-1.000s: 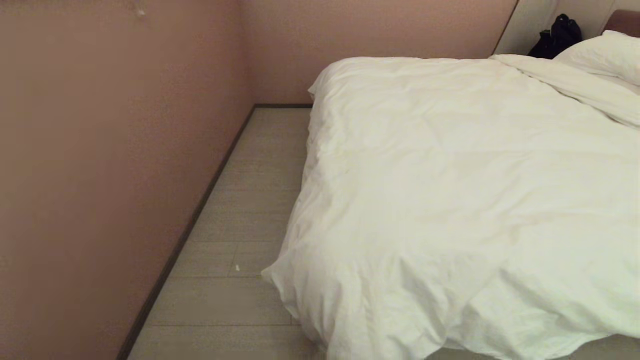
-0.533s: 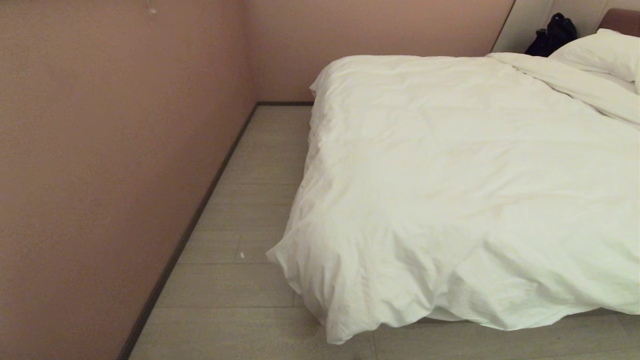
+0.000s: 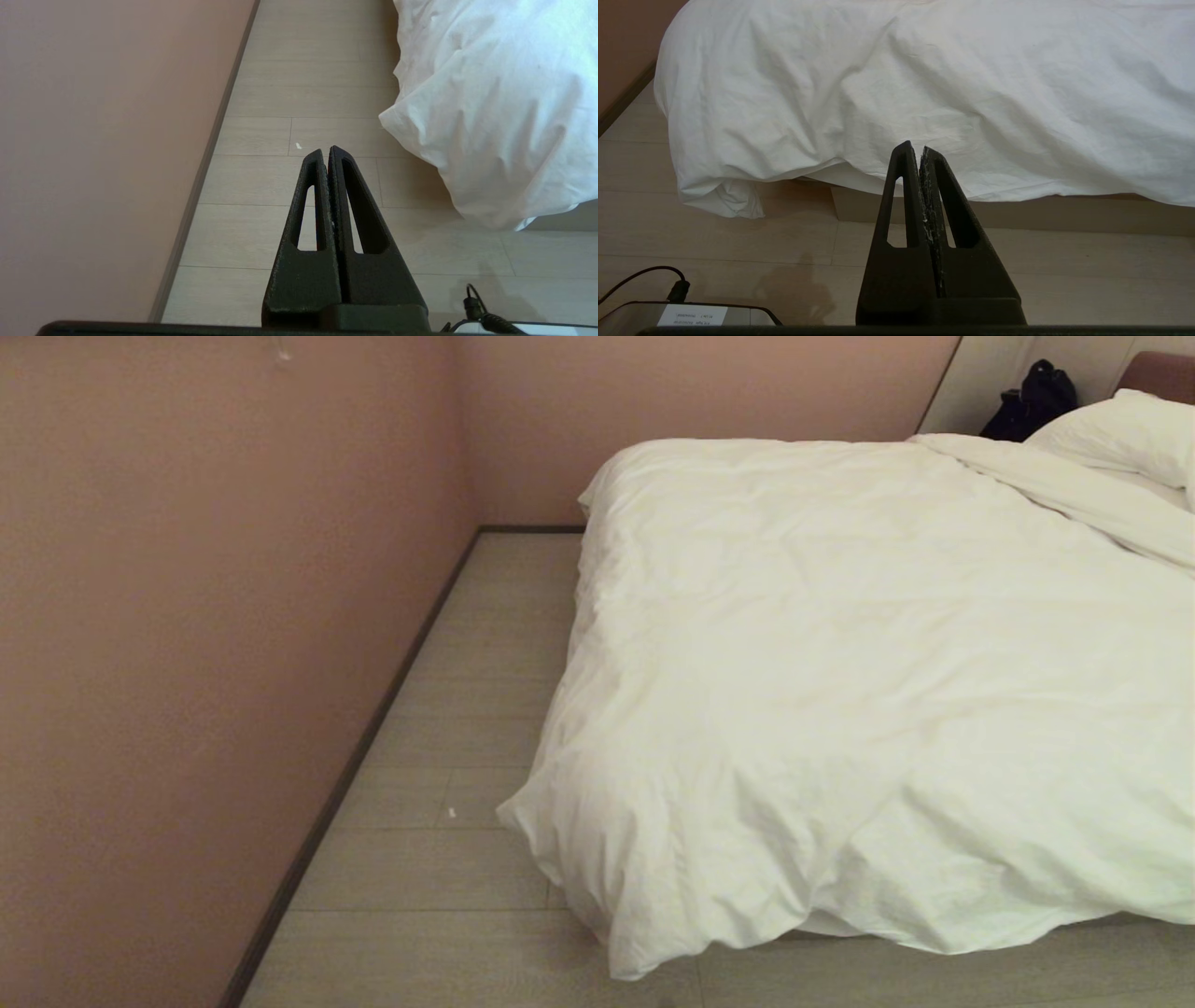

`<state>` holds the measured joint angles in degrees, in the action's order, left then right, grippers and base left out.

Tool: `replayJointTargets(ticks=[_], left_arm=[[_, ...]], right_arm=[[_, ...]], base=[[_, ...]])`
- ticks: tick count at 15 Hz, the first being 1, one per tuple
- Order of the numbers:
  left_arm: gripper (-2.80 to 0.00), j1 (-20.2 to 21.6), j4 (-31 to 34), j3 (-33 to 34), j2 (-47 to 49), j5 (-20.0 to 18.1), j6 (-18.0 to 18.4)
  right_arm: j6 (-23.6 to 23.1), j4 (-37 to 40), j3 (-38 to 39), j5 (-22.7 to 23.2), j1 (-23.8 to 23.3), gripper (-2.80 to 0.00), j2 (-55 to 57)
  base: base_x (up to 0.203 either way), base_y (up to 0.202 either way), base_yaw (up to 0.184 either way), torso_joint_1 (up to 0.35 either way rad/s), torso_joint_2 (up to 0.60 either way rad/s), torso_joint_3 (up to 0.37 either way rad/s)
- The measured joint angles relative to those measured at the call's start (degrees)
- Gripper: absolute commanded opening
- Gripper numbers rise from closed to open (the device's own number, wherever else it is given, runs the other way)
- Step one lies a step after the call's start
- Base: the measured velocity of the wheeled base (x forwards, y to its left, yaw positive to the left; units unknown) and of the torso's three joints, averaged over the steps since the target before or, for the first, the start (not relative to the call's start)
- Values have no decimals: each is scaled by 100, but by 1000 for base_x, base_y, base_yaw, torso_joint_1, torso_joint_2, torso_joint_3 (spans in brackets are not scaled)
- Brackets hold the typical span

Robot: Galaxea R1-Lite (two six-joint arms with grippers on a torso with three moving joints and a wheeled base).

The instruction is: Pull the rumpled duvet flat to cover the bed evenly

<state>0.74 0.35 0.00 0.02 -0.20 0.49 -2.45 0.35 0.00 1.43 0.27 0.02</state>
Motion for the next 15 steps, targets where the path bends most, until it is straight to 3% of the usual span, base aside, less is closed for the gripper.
replayJointTargets(ticks=[15], left_arm=[[-280,2,0,0,0,2,-12]], right_arm=[[4,6,0,-5,0,-280,0]], base=[[0,0,0,0,0,0]])
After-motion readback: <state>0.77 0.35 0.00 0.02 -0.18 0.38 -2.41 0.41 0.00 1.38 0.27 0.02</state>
